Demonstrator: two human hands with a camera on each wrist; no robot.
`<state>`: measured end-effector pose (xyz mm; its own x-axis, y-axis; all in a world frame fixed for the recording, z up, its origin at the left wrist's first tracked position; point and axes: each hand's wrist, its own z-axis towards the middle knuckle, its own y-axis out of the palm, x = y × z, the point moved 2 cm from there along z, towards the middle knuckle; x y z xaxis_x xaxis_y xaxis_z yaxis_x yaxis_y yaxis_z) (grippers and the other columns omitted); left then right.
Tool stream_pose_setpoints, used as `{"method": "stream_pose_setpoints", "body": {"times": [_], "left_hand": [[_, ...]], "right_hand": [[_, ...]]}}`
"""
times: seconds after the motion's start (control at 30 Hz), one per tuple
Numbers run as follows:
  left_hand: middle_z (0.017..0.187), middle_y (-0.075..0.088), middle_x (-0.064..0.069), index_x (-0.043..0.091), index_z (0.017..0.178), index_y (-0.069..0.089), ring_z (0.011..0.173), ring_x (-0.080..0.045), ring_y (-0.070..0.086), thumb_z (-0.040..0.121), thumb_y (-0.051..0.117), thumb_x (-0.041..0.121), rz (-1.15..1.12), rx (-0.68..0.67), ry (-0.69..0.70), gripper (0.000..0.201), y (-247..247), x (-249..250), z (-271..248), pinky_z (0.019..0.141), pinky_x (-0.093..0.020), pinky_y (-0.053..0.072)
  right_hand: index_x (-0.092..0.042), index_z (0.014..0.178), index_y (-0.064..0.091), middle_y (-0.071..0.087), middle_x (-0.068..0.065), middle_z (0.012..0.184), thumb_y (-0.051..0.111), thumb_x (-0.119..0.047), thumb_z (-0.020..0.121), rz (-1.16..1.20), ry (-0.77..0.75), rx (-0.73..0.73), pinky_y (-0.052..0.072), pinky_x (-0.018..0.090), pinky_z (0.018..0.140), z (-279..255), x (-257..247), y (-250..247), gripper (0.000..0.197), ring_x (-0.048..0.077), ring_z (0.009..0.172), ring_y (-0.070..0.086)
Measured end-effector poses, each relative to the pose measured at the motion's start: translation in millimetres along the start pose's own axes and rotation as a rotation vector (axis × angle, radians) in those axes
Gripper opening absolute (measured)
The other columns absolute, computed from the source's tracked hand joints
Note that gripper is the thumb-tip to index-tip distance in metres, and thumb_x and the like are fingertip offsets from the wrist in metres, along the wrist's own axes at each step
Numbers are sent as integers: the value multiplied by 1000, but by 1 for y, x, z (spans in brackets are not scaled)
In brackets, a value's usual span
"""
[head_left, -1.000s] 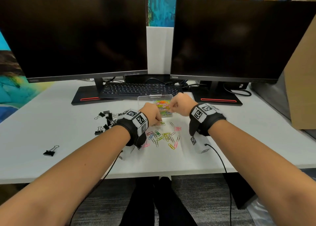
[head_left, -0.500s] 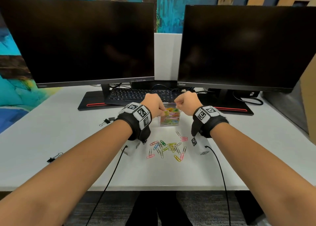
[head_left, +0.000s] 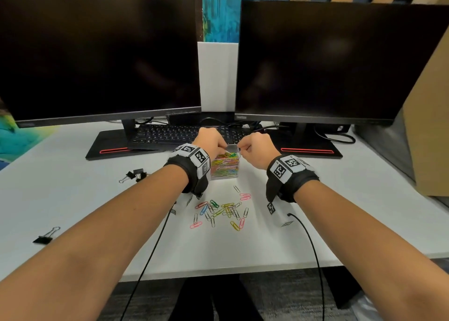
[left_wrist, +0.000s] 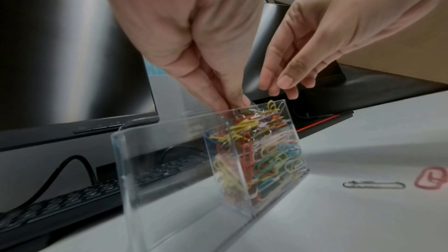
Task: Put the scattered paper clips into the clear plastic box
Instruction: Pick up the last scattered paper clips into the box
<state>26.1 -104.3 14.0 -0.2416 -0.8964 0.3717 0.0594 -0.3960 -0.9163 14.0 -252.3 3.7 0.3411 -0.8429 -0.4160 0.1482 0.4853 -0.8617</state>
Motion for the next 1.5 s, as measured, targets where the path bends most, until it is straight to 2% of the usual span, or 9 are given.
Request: {"method": "stream_pose_setpoints", "body": {"times": [0.37, 0.57, 0.8, 1.03, 1.13, 1.23, 1.33, 1.43, 1.5], "left_hand": [[110, 70, -7, 8, 109, 71, 104, -17, 64, 86, 66, 10, -220, 130, 49, 23, -9, -10, -10, 99, -26, 47], [100, 73, -5, 10, 102, 73, 92, -12, 67, 83, 70, 14, -223, 113, 92, 19, -5, 0, -37, 90, -19, 50], [108, 71, -3, 9, 106, 73, 103, -15, 65, 83, 71, 19, 104, -182, 124, 26, -6, 9, -72, 89, -16, 43], [126, 61, 3, 17, 129, 57, 113, -18, 58, 72, 76, 46, 352, -545, 13, 67, 9, -26, -87, 101, -29, 45], [130, 56, 6, 20, 133, 52, 117, -16, 55, 63, 75, 62, 288, -562, -22, 85, 16, -33, -92, 105, -32, 42], [134, 52, 6, 22, 136, 47, 119, -16, 53, 55, 81, 60, 289, -598, -11, 96, 18, -35, -96, 105, -31, 40], [132, 53, 5, 23, 133, 49, 115, -17, 55, 52, 87, 51, 308, -597, 5, 94, 21, -39, -94, 101, -32, 44], [123, 60, 3, 23, 122, 59, 106, -18, 60, 57, 86, 45, 264, -536, 11, 73, 24, -38, -90, 96, -31, 49], [115, 65, 3, 21, 115, 66, 102, -17, 63, 63, 84, 41, 223, -496, 15, 59, 28, -33, -89, 93, -31, 51]], "right_hand": [[-9, 113, 68, 68, 7, 111, 52, -8, 93, 49, 28, 0, 44, 17, 82, -5, -5, 7, 26, 17, 97, 63], [-13, 94, 75, 71, 5, 98, 57, -9, 87, -38, -16, -117, 48, 21, 82, -20, -18, 14, 20, 19, 91, 62], [-15, 126, 60, 57, 7, 131, 53, -9, 89, -402, 11, -542, 44, 29, 96, -45, -20, 33, 37, 27, 118, 55], [-17, 127, 61, 56, 7, 133, 52, -11, 93, -420, 0, -595, 42, 28, 98, -57, -23, 34, 36, 27, 120, 52], [-16, 130, 57, 56, 3, 133, 62, -33, 88, -323, 72, -570, 43, 30, 97, -58, -26, 30, 46, 24, 118, 54], [-9, 119, 61, 62, 7, 122, 79, -56, 61, -288, 142, -639, 52, 35, 88, -64, -22, 28, 77, 23, 101, 61], [-5, 117, 62, 65, 12, 119, 89, -42, 53, -232, 155, -697, 56, 34, 84, -70, -19, 28, 79, 24, 94, 64], [-13, 128, 58, 63, 6, 120, 90, -24, 58, -59, 233, -645, 58, 37, 85, -71, -21, 33, 77, 24, 96, 68], [-12, 123, 63, 68, 6, 104, 86, -16, 65, 54, 247, -590, 59, 35, 81, -71, -27, 38, 64, 23, 88, 70]]}}
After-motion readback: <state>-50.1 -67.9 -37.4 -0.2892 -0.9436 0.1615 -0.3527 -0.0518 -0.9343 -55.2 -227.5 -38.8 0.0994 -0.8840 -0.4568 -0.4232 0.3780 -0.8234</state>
